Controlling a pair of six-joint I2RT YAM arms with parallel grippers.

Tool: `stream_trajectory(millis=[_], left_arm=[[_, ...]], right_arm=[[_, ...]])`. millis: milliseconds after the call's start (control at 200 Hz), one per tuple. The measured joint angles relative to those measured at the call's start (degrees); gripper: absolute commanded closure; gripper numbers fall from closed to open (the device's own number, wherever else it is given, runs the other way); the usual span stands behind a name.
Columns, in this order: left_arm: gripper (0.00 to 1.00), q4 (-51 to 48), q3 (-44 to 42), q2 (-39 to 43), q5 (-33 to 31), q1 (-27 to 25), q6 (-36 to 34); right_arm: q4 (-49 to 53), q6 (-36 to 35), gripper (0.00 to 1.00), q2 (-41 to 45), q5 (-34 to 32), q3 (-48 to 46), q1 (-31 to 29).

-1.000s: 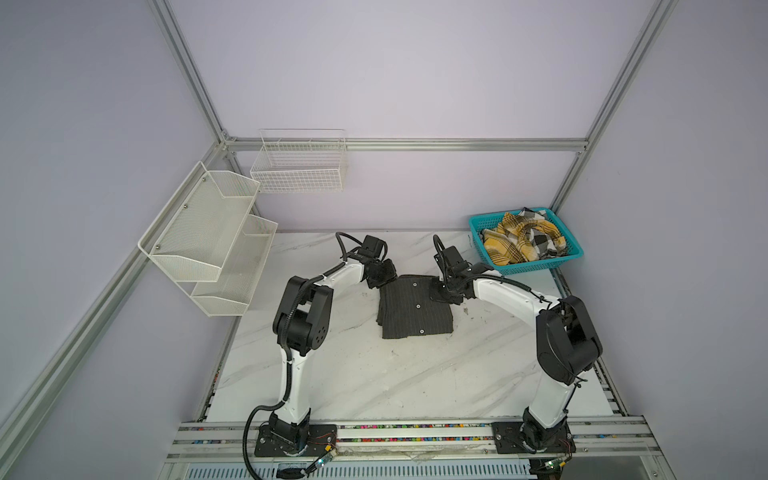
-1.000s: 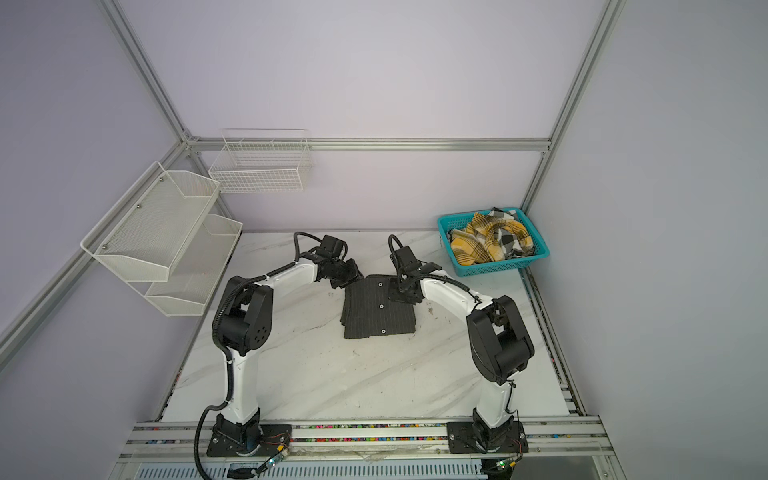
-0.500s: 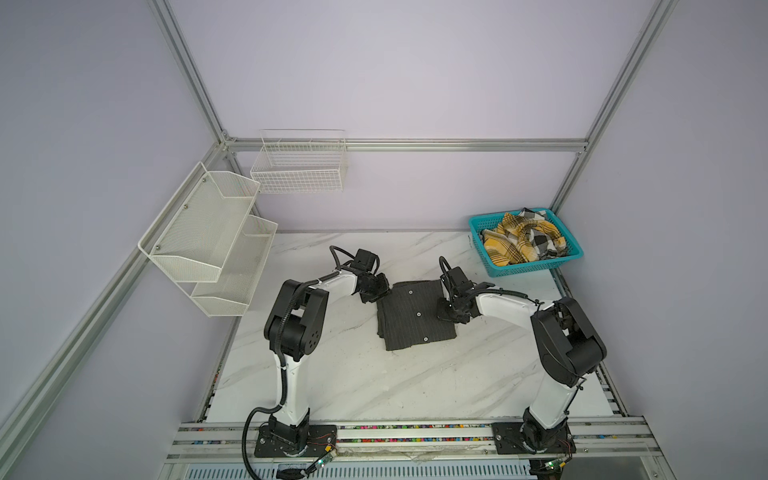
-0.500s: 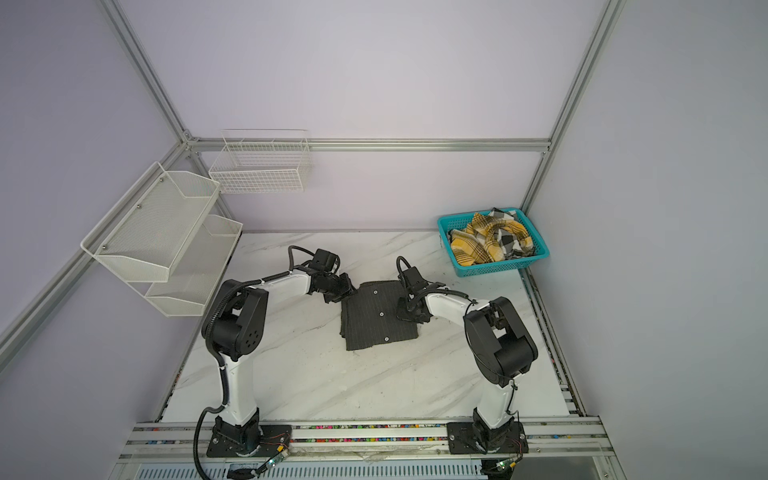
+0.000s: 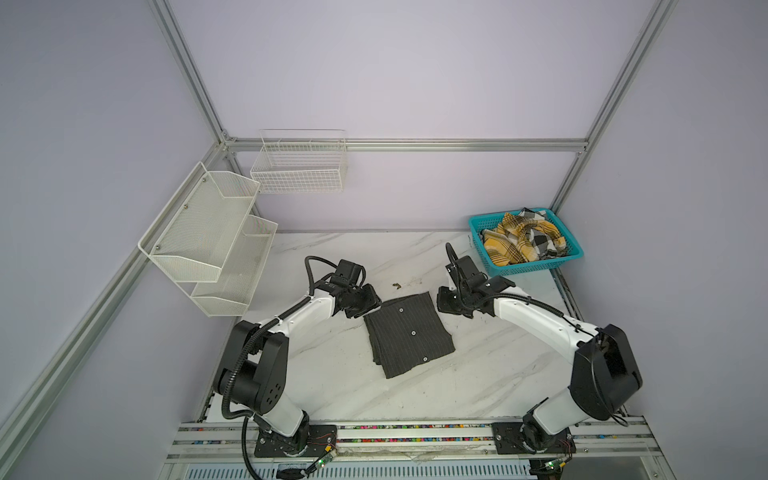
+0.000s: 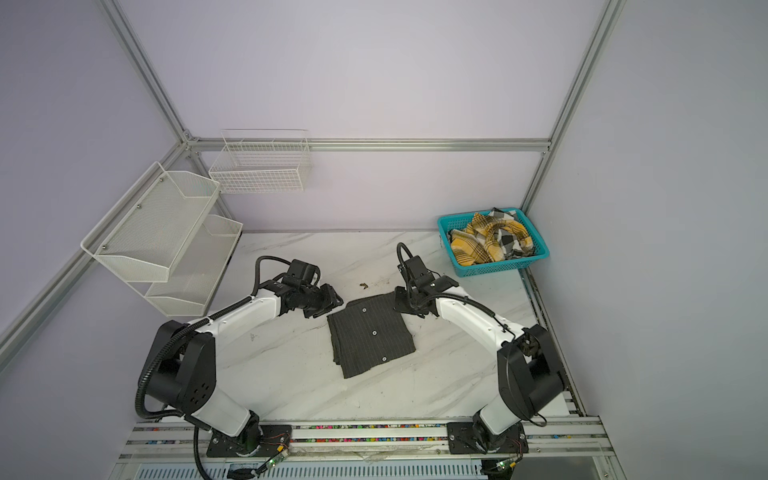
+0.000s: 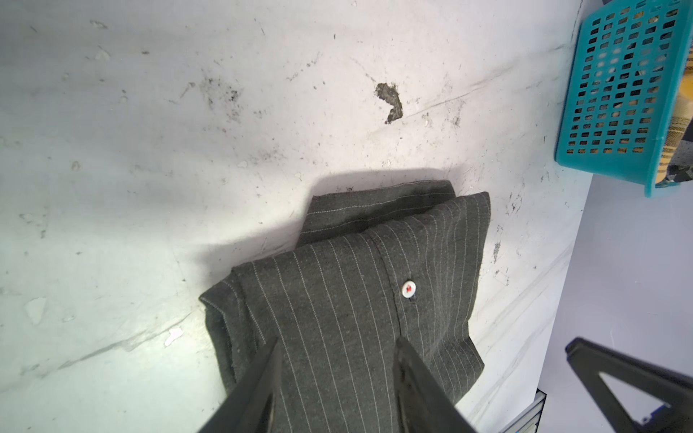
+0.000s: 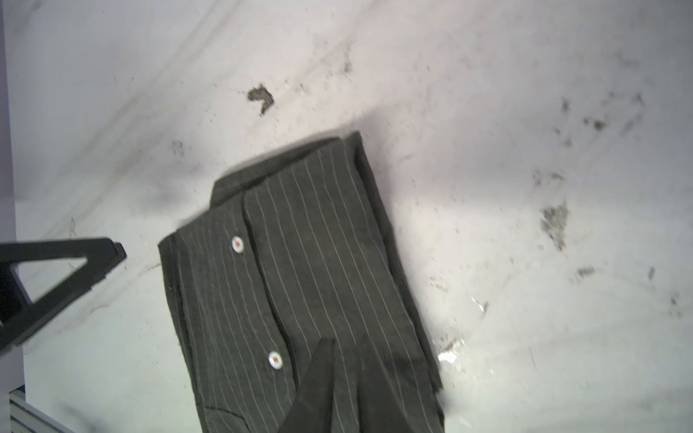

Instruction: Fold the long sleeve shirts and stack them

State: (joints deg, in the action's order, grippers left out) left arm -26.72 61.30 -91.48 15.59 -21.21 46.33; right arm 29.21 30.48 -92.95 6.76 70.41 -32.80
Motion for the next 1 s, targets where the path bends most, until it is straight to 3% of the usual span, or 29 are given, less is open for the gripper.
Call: stream_trajectory(millis=[230,405,665,760,875,1000], left_arm=[[0.6,-0.5,0.0,-1.4,0.3,-1.1,1.5],[0.63,0.7,0.0,-7.6,0.1,-0.4,2.2],[0.63,1.6,5.0,-15.5,2.6,1.0,2.0],[0.52,1.3,7.5,-16.9,2.7,1.0,1.3],[0.47,0.9,9.1,-16.3,2.1,1.0,1.0],[0.49,-0.6,9.1,-11.0,1.4,0.3,1.7]], right_arm=[[-3.8,-1.2,0.92,-20.4,-0.1,14.7,0.3],[-5.4,-1.2,0.95,-27.3,0.1,15.9,0.7],[-8.6,-0.1,0.94,-27.4,0.5,14.4,1.0],[-7.3,-0.3,0.85,-26.9,-0.3,14.6,1.2],[-3.3,-1.6,0.69,-23.3,-1.9,14.8,1.2],[-0.9,-2.8,0.75,-12.6,-3.2,11.6,1.1]])
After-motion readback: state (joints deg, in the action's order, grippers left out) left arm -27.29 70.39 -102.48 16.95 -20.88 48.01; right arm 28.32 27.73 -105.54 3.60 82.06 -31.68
